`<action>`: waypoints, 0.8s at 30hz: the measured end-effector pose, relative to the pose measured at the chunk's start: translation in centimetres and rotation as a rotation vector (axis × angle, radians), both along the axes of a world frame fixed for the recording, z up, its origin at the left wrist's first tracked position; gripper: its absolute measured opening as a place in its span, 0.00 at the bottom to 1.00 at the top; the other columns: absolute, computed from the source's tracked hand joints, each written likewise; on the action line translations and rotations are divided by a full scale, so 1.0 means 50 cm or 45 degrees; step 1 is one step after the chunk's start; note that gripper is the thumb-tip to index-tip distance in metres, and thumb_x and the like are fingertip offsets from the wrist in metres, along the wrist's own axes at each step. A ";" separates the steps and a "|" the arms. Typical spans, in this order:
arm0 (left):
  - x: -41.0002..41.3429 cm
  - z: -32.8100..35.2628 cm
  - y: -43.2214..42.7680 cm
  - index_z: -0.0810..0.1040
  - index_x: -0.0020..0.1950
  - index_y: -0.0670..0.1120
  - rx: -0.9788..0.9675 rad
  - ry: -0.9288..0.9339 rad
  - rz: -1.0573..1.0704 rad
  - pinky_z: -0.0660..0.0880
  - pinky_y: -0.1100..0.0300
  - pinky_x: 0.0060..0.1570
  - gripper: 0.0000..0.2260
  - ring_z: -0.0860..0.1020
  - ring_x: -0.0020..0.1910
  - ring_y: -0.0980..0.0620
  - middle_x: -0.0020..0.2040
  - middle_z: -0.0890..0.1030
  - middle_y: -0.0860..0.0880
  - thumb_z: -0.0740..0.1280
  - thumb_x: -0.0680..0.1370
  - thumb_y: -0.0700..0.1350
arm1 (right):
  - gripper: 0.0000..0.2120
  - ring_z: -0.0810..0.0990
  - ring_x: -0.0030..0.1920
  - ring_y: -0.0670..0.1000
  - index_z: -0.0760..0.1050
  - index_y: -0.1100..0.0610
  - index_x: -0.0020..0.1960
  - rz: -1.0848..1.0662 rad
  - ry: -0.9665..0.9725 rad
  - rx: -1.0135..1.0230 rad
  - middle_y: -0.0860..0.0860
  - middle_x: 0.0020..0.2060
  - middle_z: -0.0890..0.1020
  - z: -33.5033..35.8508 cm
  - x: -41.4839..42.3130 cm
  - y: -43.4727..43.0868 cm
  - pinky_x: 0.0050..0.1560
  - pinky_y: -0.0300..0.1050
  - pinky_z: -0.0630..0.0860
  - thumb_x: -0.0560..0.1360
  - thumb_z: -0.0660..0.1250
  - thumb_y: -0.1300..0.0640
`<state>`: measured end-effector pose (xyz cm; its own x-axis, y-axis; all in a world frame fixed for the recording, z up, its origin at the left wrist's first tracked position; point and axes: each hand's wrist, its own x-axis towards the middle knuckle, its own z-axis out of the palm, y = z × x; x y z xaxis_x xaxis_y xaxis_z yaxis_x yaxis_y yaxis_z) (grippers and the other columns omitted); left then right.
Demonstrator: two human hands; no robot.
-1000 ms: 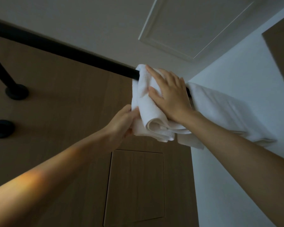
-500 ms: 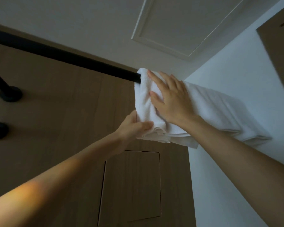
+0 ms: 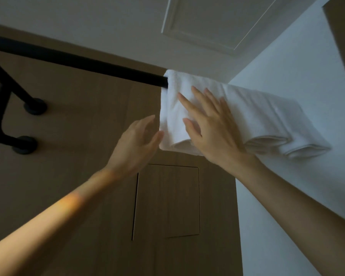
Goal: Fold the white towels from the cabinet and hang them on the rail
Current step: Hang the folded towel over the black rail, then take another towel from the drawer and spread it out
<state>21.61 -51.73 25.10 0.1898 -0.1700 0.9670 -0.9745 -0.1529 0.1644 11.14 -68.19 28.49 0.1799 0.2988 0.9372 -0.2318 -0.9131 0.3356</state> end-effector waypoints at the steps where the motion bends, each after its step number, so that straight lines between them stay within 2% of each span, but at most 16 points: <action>1: -0.009 -0.011 0.013 0.65 0.75 0.50 0.020 -0.033 0.097 0.72 0.50 0.64 0.25 0.72 0.65 0.52 0.71 0.70 0.50 0.62 0.79 0.55 | 0.25 0.52 0.78 0.54 0.56 0.45 0.78 0.026 0.010 -0.004 0.51 0.78 0.57 -0.018 -0.005 0.006 0.77 0.56 0.47 0.82 0.54 0.48; 5: -0.049 -0.068 0.058 0.60 0.76 0.53 0.145 -0.137 0.476 0.70 0.51 0.61 0.24 0.70 0.67 0.50 0.73 0.67 0.52 0.58 0.80 0.55 | 0.25 0.59 0.76 0.56 0.61 0.49 0.76 0.130 0.021 -0.095 0.54 0.75 0.64 -0.089 -0.015 0.033 0.76 0.61 0.53 0.80 0.58 0.53; 12: -0.093 -0.194 0.162 0.68 0.73 0.46 0.306 -0.341 0.831 0.74 0.49 0.52 0.23 0.77 0.57 0.42 0.66 0.75 0.46 0.58 0.79 0.52 | 0.26 0.63 0.74 0.56 0.64 0.52 0.75 0.230 0.122 -0.163 0.54 0.72 0.69 -0.221 -0.028 0.091 0.75 0.61 0.54 0.79 0.62 0.55; 18: -0.131 -0.295 0.271 0.67 0.73 0.47 0.439 -0.287 0.919 0.72 0.50 0.58 0.22 0.75 0.62 0.45 0.68 0.74 0.47 0.56 0.81 0.54 | 0.25 0.66 0.73 0.56 0.64 0.51 0.75 0.244 0.329 -0.108 0.53 0.72 0.70 -0.353 -0.052 0.161 0.74 0.60 0.58 0.78 0.58 0.53; 24: -0.148 -0.442 0.363 0.67 0.73 0.47 0.652 -0.213 0.852 0.71 0.52 0.62 0.23 0.74 0.63 0.47 0.68 0.74 0.48 0.56 0.81 0.54 | 0.27 0.67 0.73 0.56 0.64 0.50 0.75 0.175 0.491 -0.021 0.54 0.72 0.70 -0.529 -0.081 0.237 0.73 0.59 0.61 0.77 0.64 0.54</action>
<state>14.18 -33.56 3.01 0.2676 -0.4966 0.8257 -0.6580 -0.7202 -0.2199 7.08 -56.32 2.03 0.4744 0.3589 0.8038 0.0375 -0.9205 0.3889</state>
